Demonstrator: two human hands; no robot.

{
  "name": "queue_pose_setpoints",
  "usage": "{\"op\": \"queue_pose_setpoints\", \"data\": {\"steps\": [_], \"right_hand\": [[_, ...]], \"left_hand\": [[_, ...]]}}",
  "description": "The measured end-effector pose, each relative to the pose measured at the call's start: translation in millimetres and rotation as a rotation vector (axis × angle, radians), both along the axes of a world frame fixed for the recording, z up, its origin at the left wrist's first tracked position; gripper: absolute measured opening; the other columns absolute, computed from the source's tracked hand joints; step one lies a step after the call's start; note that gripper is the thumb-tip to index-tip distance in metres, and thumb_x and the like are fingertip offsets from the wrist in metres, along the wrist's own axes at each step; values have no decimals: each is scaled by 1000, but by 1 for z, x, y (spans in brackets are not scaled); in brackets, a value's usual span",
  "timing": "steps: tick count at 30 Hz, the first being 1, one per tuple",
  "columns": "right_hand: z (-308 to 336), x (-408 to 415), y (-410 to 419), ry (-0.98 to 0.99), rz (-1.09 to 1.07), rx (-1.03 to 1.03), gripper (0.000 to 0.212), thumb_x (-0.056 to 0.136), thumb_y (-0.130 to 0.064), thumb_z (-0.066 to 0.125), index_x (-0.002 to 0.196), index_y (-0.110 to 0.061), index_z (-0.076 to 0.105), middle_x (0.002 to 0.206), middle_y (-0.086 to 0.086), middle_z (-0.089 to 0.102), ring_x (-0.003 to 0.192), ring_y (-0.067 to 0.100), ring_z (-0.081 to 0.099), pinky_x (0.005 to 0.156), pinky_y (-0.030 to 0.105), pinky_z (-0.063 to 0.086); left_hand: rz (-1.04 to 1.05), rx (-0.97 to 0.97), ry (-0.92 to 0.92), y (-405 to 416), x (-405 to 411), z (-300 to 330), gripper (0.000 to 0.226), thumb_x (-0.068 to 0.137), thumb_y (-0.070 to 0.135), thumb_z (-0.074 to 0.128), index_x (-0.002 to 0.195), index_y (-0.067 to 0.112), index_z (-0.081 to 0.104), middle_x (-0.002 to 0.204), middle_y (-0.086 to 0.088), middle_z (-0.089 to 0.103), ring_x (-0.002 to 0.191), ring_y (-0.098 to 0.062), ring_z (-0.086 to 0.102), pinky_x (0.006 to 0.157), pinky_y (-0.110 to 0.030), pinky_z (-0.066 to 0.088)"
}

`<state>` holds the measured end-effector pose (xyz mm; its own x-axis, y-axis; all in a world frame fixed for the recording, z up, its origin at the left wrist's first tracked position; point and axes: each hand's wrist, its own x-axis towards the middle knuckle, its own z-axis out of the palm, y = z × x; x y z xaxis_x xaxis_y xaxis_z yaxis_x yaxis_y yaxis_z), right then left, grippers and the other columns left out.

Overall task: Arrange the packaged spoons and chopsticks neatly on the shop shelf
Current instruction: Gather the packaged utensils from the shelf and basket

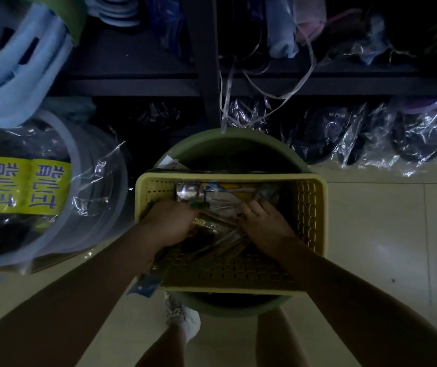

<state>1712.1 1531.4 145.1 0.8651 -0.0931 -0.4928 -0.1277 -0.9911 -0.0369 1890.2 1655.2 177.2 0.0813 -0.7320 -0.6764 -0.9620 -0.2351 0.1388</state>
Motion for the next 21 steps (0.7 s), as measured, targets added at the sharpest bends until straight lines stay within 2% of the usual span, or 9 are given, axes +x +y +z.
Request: {"op": "queue_pose_setpoints", "data": {"steps": [4,7,9,10,12,15,18,19,21], "right_hand": [[5,4,4,71,-1,127,46,95,-14,35,141,-9,30,145,17,38,135,34,32,114,48,20],[37,4,10,25,-59,192,44,95,-18,41,138,-15,33,145,19,38,133,38,35,108,50,31],[70,0,13,-58,-170,253,44,93,-24,46,136,-23,35,141,14,43,127,34,44,100,44,42],[89,-3,13,-79,-216,267,44,92,-27,46,135,-27,35,139,11,46,124,30,48,97,42,45],[120,-8,9,-58,-317,328,42,93,-35,44,134,-33,36,135,7,51,116,26,54,93,39,49],[188,-21,9,57,-592,542,44,90,-49,45,128,-26,48,121,9,61,103,26,60,83,29,49],[256,-49,20,-81,-1054,816,23,87,-32,61,95,-11,65,91,10,65,83,19,58,65,17,42],[279,-60,25,-157,-1206,898,21,85,-29,64,93,-9,66,89,8,66,82,19,59,69,21,45],[322,-82,35,-311,-1432,1031,16,84,-31,65,95,-19,68,93,1,72,82,15,67,74,28,53]], "left_hand": [[10,-39,33,9,3,25,21,89,29,49,106,19,58,102,-5,65,91,-23,63,75,-32,49],[146,-46,61,18,5,59,28,89,42,47,106,21,57,99,-3,65,87,-21,62,71,-30,48],[295,-80,103,25,9,88,23,91,42,45,87,22,56,83,-2,63,75,-19,59,63,-30,45],[377,-111,116,29,12,109,26,92,42,44,75,24,50,72,0,59,67,-18,56,57,-29,40],[483,-197,129,38,17,139,36,91,45,43,63,23,42,58,4,51,58,-17,53,51,-28,32],[554,-269,263,55,18,203,35,91,47,41,65,23,45,58,1,53,58,-14,54,51,-28,34],[633,-329,443,67,11,259,31,93,43,39,73,22,51,67,-1,59,67,-19,57,59,-33,40],[652,-347,491,67,6,277,32,92,44,37,78,20,52,66,4,59,66,-16,56,61,-34,41],[688,-384,643,63,-7,311,27,93,43,36,84,25,55,55,10,53,54,-6,49,55,-29,39]]}}
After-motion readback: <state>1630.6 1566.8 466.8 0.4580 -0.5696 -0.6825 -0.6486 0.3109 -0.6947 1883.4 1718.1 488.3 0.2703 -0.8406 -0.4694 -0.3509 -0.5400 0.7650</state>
